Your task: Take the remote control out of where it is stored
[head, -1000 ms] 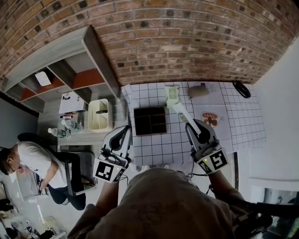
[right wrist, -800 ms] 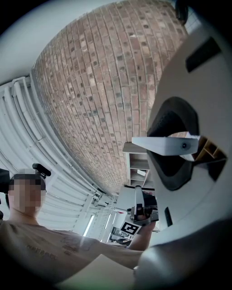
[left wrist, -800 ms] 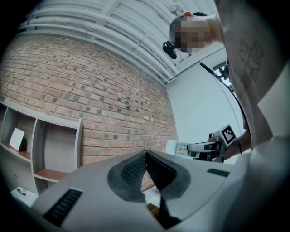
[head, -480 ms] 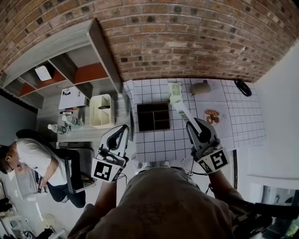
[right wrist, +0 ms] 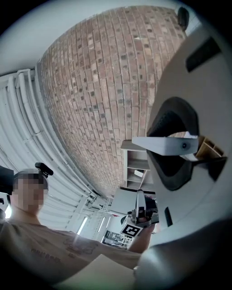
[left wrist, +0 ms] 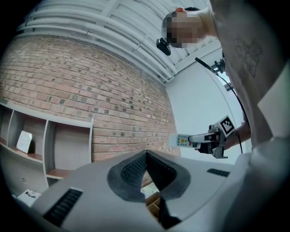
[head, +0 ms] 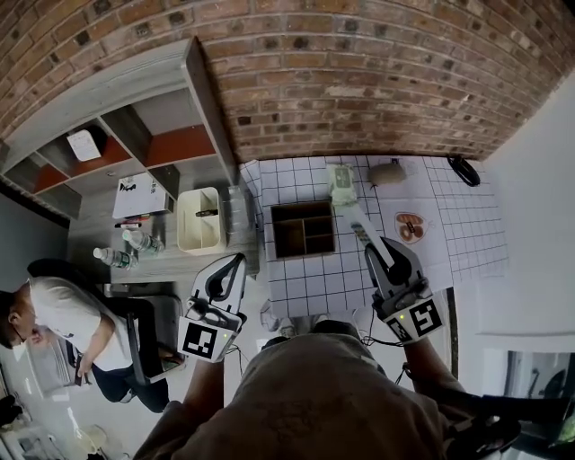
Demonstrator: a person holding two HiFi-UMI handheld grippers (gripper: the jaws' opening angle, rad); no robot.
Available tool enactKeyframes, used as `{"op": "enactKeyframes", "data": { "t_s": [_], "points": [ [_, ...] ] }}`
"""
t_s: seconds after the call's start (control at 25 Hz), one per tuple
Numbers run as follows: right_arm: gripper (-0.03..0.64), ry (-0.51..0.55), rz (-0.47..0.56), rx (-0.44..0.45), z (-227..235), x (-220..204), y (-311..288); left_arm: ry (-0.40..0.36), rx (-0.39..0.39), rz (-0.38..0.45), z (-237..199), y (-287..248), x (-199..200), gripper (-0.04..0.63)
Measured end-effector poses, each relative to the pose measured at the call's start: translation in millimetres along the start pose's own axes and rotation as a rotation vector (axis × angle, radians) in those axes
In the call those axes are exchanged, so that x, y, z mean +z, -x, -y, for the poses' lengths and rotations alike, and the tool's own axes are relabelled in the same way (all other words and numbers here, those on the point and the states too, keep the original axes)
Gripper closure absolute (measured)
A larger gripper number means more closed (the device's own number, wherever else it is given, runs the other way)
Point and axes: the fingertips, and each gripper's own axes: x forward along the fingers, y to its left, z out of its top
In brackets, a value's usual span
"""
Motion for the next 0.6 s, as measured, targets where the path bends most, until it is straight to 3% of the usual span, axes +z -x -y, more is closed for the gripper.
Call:
{"op": "enactKeyframes", "data": {
  "t_s": [0.32, 0.6],
  "points": [
    [0.532, 0.024, -0.008, -0.006, -25, 8, 0, 0.029, -0.064, -0.021, 2, 12, -13, 0.591],
    [0.532, 0.009, -0.040, -0.025, -31, 9, 7, 0.058, -0.057, -0.035, -3, 23, -25, 0.591]
  ]
}}
